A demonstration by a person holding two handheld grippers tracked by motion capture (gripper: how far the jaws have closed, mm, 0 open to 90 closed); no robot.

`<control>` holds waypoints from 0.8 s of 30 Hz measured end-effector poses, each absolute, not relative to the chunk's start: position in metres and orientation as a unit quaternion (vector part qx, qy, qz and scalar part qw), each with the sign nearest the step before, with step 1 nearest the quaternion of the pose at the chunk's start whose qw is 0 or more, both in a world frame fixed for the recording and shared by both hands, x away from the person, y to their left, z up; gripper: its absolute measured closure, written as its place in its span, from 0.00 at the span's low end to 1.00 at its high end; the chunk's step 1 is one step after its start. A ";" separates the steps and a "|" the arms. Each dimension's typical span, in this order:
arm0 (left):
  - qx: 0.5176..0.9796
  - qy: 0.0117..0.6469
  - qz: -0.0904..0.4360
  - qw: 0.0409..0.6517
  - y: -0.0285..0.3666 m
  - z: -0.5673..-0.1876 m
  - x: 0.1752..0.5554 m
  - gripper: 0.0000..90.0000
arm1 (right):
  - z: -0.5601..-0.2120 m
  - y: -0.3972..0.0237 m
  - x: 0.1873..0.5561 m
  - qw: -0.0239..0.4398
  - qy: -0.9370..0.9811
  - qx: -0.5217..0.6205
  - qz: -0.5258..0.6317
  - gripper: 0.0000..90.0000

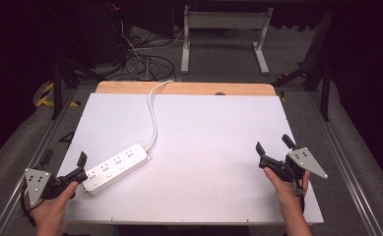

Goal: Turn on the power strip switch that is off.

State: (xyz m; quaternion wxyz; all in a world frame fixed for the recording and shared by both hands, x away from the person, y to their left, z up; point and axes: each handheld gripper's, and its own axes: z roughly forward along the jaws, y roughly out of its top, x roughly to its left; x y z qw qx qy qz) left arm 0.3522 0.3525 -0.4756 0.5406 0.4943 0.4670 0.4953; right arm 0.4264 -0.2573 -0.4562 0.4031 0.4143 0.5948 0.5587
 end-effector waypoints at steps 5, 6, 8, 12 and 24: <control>0.495 0.466 0.497 0.539 0.352 -0.476 0.352 0.01 | -0.456 -0.256 0.426 0.402 0.597 0.410 0.560 0.08; 0.496 0.465 0.497 0.539 0.352 -0.476 0.352 0.01 | -0.456 -0.256 0.426 0.402 0.598 0.410 0.559 0.08; 0.495 0.465 0.498 0.539 0.353 -0.476 0.352 0.01 | -0.456 -0.257 0.426 0.403 0.596 0.412 0.559 0.08; 0.492 0.467 0.498 0.541 0.353 -0.475 0.352 0.01 | -0.456 -0.256 0.426 0.402 0.597 0.412 0.559 0.08; 0.484 0.467 0.503 0.544 0.353 -0.474 0.353 0.01 | -0.457 -0.257 0.425 0.400 0.600 0.412 0.557 0.08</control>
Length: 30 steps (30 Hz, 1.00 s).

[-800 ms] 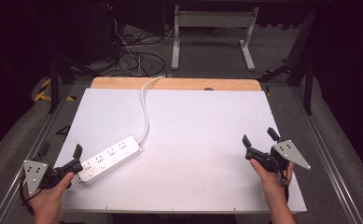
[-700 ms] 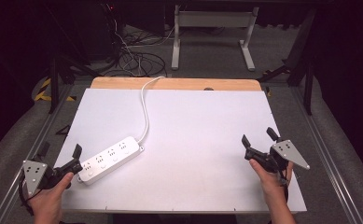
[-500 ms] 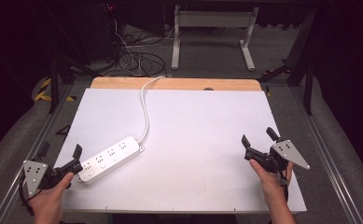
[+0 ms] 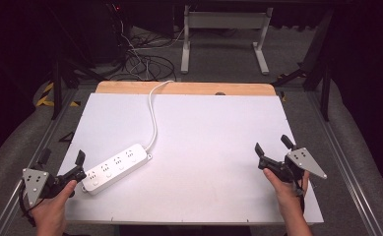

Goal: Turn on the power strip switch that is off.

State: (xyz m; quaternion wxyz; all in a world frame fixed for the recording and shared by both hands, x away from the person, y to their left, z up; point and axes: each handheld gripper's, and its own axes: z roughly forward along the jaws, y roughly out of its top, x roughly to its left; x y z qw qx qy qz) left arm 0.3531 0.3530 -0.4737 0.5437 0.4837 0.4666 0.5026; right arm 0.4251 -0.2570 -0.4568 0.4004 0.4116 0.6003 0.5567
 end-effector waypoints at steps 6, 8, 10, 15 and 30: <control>0.496 0.457 0.500 0.543 0.352 -0.474 0.353 0.06 | -0.457 -0.257 0.425 0.399 0.600 0.412 0.558 0.08; 0.498 0.459 0.497 0.543 0.351 -0.473 0.353 0.07 | -0.457 -0.257 0.425 0.398 0.601 0.411 0.557 0.08; 0.494 0.461 0.497 0.544 0.352 -0.472 0.353 0.07 | -0.457 -0.257 0.425 0.398 0.602 0.411 0.557 0.08; 0.503 0.466 0.478 0.549 0.352 -0.469 0.351 0.14 | -0.457 -0.257 0.425 0.398 0.602 0.410 0.557 0.08; 0.553 0.480 0.341 0.589 0.354 -0.463 0.347 0.71 | -0.456 -0.257 0.425 0.395 0.600 0.410 0.562 0.09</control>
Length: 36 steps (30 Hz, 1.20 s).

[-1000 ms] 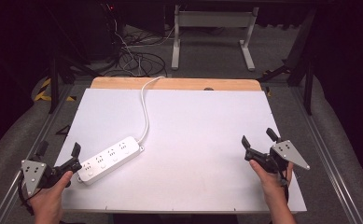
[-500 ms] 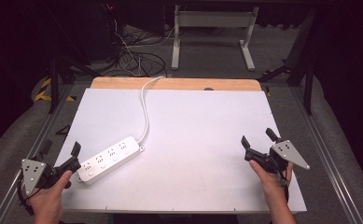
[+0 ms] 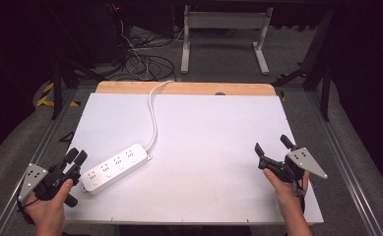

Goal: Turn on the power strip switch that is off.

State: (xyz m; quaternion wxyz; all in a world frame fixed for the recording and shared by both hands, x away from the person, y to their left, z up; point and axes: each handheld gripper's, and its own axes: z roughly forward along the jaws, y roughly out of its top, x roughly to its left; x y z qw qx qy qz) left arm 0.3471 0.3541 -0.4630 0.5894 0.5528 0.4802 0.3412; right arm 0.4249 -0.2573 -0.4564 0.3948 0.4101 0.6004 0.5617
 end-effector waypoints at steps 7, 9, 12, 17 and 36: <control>0.551 0.459 0.349 0.604 0.350 -0.460 0.346 0.78 | -0.456 -0.257 0.425 0.393 0.601 0.409 0.564 0.10; 0.556 0.453 0.352 0.601 0.349 -0.459 0.345 0.83 | -0.456 -0.257 0.425 0.392 0.601 0.409 0.563 0.10; 0.563 0.450 0.361 0.591 0.348 -0.456 0.345 0.93 | -0.456 -0.257 0.425 0.392 0.601 0.410 0.563 0.10; 0.568 0.446 0.363 0.590 0.344 -0.452 0.346 1.00 | -0.456 -0.257 0.425 0.391 0.602 0.410 0.562 0.10; 0.594 0.442 0.343 0.578 0.333 -0.442 0.352 1.00 | -0.458 -0.260 0.426 0.382 0.609 0.412 0.559 0.12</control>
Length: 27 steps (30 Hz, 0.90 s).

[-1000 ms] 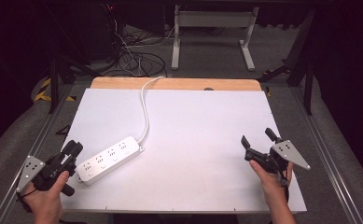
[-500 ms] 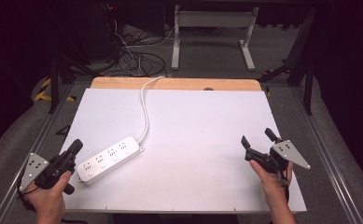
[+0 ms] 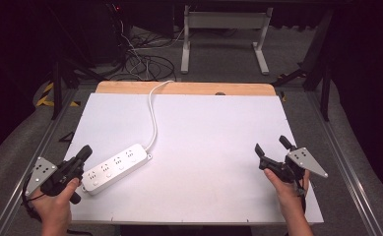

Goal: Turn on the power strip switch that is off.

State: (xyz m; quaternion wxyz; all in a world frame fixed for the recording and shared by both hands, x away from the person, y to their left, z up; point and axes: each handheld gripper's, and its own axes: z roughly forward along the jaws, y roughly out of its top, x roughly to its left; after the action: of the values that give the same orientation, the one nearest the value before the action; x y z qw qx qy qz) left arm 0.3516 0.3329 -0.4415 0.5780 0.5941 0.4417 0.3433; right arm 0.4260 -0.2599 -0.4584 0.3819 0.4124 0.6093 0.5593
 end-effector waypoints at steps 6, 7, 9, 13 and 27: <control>0.617 0.439 0.336 0.560 0.329 -0.440 0.356 1.00 | -0.459 -0.260 0.426 0.380 0.611 0.413 0.558 0.12; 0.621 0.438 0.335 0.557 0.328 -0.439 0.357 1.00 | -0.459 -0.260 0.426 0.380 0.611 0.414 0.558 0.12; 0.627 0.438 0.332 0.553 0.328 -0.438 0.358 1.00 | -0.459 -0.260 0.426 0.379 0.612 0.415 0.557 0.12; 0.638 0.436 0.329 0.543 0.327 -0.438 0.360 1.00 | -0.460 -0.260 0.428 0.378 0.616 0.414 0.554 0.11; 0.676 0.421 0.316 0.515 0.307 -0.431 0.370 1.00 | -0.461 -0.259 0.429 0.373 0.618 0.412 0.555 0.05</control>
State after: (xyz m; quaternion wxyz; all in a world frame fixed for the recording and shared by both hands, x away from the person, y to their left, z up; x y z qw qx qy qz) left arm 0.3704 0.3066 -0.4308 0.5148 0.6764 0.4214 0.3160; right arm 0.4294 -0.2592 -0.4609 0.3730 0.4123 0.6185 0.5553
